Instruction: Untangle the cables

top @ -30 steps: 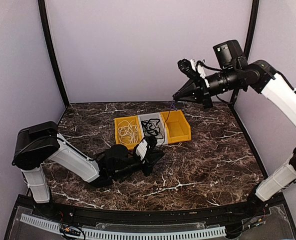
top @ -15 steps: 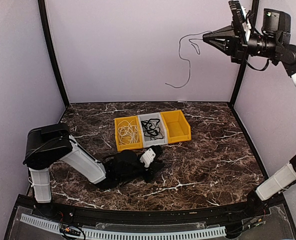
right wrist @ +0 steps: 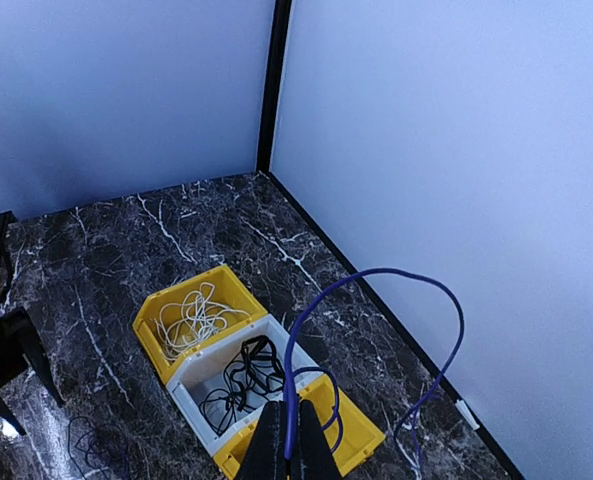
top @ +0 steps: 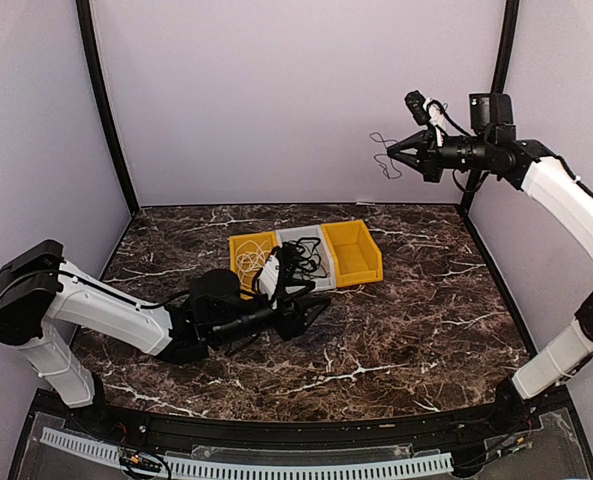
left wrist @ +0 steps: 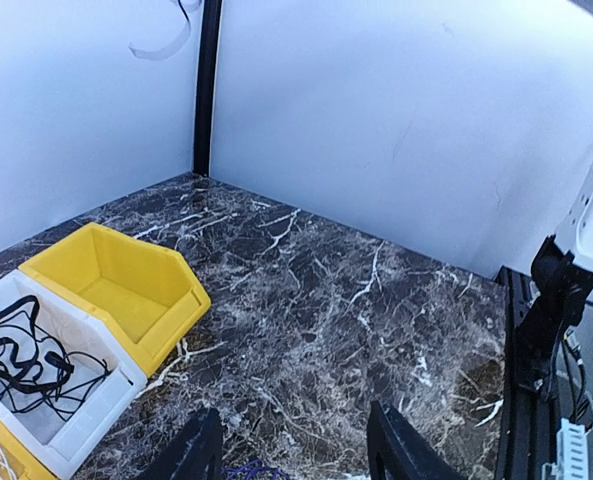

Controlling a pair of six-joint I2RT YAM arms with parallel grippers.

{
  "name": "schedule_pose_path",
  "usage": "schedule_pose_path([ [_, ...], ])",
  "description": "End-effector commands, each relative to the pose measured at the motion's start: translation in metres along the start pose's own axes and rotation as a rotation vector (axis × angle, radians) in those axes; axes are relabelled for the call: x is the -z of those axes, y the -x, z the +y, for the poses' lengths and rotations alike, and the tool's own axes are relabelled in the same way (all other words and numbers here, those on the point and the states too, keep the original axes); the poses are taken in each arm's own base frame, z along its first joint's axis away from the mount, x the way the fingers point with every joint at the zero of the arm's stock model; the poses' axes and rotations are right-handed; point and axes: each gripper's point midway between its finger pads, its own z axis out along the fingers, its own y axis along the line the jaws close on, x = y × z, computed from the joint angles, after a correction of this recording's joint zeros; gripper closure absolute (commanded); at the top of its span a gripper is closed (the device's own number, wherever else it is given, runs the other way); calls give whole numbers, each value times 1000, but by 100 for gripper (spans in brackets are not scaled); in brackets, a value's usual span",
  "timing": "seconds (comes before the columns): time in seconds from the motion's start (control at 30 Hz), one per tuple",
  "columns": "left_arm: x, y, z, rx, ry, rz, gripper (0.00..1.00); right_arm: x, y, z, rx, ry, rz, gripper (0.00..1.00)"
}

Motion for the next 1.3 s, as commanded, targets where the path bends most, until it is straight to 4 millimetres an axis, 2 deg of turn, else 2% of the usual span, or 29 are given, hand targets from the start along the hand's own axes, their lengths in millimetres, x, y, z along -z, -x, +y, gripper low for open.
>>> schedule_pose_path([
  [0.0, 22, 8, 5, 91, 40, 15, 48, -14, -18, -20, -11, -66, -2, 100],
  [0.1, 34, 13, 13, 126, 81, 7, 48, -29, -48, -29, -51, -77, 55, 100],
  [0.2, 44, 9, 22, 147, 132, 17, 48, -44, -77, -35, -96, -77, 106, 100],
  [0.37, 63, 20, 31, 165, 179, -20, 48, -70, -125, -40, -177, -43, 192, 100],
  [0.53, 72, 18, 39, 149, 220, -12, 48, -98, -169, -46, -256, 3, 278, 100],
  [0.73, 75, 12, 44, 145, 249, -5, 48, -119, -196, -48, -328, 56, 317, 100],
  [1.0, 75, 3, 46, 152, 255, 9, 48, -136, -239, -58, -401, 21, 424, 100],
  [1.27, 72, -3, 49, 137, 276, 28, 48, -146, -264, -38, -392, 28, 525, 100],
])
